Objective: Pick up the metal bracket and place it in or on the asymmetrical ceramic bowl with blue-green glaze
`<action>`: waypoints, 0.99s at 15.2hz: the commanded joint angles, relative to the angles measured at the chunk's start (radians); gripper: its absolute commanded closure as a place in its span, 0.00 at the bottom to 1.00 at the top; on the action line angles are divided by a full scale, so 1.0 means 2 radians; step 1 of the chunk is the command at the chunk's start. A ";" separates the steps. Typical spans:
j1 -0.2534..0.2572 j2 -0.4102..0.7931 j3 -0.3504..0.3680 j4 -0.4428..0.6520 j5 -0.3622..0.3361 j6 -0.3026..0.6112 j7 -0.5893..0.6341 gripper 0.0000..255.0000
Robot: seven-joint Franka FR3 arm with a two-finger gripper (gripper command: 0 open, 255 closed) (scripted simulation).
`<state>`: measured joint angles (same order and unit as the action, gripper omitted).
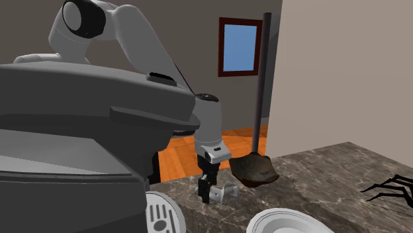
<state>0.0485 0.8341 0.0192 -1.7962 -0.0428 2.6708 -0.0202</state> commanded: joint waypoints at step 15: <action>0.000 0.001 0.000 0.001 0.000 0.000 0.000 1.00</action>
<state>0.0478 0.8359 0.0191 -1.7949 -0.0428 2.6715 -0.0209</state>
